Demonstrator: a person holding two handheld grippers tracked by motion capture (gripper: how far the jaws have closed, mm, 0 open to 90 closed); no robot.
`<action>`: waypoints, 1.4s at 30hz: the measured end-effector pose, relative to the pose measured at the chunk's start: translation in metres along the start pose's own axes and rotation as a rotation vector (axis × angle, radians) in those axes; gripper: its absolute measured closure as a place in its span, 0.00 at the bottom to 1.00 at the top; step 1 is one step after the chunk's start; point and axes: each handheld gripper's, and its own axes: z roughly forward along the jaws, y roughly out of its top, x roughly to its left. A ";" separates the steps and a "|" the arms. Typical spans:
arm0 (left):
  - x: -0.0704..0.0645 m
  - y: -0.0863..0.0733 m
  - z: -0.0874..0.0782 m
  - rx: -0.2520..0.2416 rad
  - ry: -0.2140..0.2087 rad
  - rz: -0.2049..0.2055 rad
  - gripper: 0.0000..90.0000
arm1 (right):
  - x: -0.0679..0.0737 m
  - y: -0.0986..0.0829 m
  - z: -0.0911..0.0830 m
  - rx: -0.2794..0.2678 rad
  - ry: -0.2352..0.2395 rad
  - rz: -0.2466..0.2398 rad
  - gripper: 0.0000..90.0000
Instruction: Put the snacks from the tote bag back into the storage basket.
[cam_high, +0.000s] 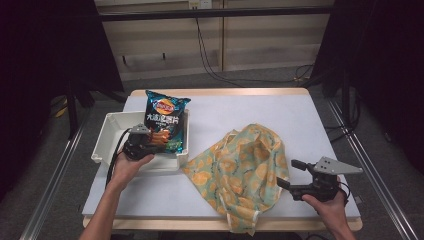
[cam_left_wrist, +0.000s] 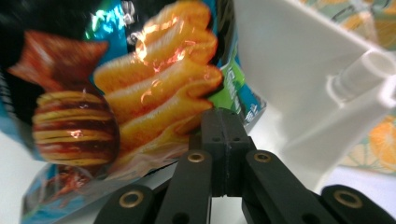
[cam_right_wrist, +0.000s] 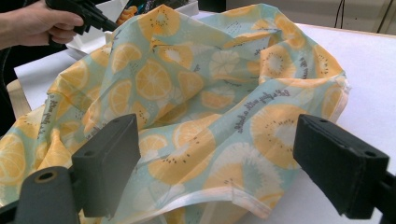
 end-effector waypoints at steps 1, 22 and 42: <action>0.001 0.001 0.003 0.001 -0.012 -0.002 1.00 | 0.000 0.000 0.000 0.002 0.002 -0.001 0.16; -0.006 0.015 0.024 0.099 0.021 0.080 1.00 | 0.000 0.000 0.001 0.006 0.003 -0.003 0.16; 0.014 0.016 0.030 0.167 0.035 0.044 0.97 | -0.001 -0.001 -0.003 -0.002 -0.008 0.001 0.16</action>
